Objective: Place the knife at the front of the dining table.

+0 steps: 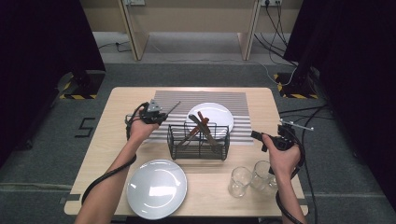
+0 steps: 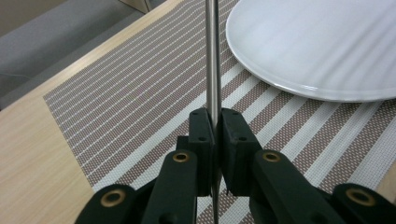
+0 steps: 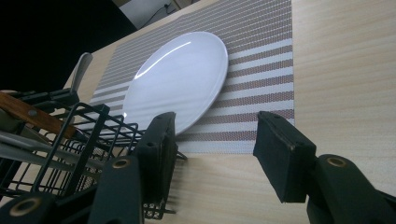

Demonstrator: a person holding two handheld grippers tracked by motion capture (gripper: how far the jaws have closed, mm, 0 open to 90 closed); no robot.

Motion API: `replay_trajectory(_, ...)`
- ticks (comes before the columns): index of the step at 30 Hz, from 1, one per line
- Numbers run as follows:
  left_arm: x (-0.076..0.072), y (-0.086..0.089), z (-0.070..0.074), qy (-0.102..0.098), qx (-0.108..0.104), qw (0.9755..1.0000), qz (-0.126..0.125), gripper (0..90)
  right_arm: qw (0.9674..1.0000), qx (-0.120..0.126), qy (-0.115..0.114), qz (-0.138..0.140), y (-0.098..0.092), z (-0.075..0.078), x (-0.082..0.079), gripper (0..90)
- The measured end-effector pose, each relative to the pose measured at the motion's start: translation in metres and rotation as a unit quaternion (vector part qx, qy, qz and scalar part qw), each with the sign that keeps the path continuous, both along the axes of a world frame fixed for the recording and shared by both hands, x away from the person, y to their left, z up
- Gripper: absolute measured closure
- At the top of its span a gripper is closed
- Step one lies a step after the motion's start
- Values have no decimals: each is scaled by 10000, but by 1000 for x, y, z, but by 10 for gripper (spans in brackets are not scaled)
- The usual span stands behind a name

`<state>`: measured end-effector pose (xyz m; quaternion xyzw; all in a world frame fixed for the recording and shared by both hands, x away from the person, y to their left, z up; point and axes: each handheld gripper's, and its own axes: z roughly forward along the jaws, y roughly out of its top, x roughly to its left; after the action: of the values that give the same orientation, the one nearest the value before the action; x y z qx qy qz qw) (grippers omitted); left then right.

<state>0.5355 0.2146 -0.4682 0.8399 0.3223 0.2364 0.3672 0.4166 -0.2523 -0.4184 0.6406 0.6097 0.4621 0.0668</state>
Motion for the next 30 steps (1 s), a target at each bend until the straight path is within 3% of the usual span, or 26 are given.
replay_trajectory(30, 5, -5, -18, 344, 111, 9993, -38, 831, 10000, 18, 0, 14, 0, 0, 0, 479)
